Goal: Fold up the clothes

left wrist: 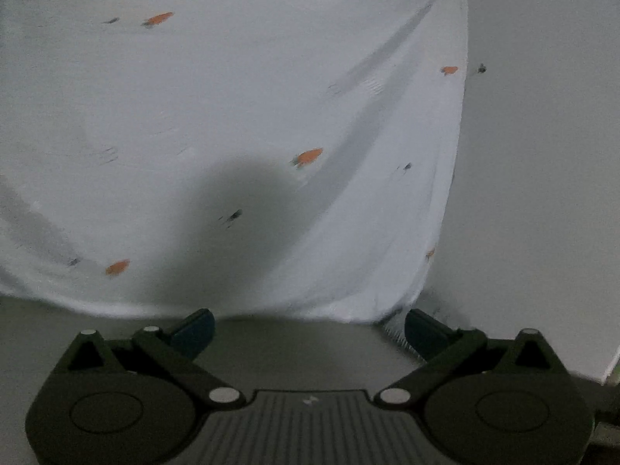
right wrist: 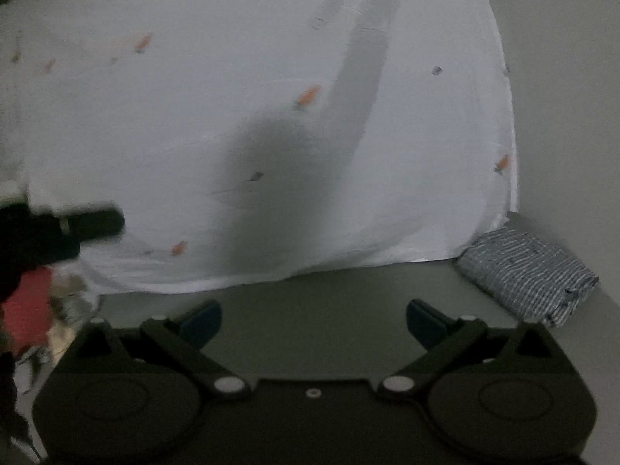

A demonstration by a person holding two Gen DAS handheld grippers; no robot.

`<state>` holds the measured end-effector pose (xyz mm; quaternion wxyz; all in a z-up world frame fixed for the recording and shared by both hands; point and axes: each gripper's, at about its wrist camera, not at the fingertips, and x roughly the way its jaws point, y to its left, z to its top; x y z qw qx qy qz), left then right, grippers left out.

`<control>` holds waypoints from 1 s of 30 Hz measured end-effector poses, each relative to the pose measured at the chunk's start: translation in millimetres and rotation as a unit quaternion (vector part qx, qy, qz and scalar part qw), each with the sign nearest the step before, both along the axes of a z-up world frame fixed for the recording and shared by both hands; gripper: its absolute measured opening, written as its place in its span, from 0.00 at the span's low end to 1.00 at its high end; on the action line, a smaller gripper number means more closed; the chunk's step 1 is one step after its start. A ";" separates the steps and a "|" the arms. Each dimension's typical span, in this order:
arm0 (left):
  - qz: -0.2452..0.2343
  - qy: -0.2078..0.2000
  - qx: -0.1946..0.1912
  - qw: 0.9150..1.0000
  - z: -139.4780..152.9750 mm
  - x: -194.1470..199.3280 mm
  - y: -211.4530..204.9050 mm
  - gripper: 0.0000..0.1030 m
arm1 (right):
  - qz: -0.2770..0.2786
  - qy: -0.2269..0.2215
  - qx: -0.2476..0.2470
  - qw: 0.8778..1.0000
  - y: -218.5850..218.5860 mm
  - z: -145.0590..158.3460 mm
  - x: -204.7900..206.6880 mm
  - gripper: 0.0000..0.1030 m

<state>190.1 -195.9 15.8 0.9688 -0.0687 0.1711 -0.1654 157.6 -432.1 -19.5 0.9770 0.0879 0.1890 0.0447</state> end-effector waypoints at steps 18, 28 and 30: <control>0.079 0.134 0.025 0.988 -36.6 -185.2 119.9 1.00 | -0.030 0.080 -0.106 0.991 142.4 -10.2 -176.7 0.99; 0.066 0.139 0.030 0.988 -39.3 -202.7 135.6 1.00 | -0.024 0.074 -0.114 0.990 170.1 -1.7 -201.0 0.99; 0.064 0.136 0.034 0.988 -36.9 -203.4 136.1 1.00 | -0.025 0.075 -0.113 0.990 171.0 -0.6 -201.9 0.99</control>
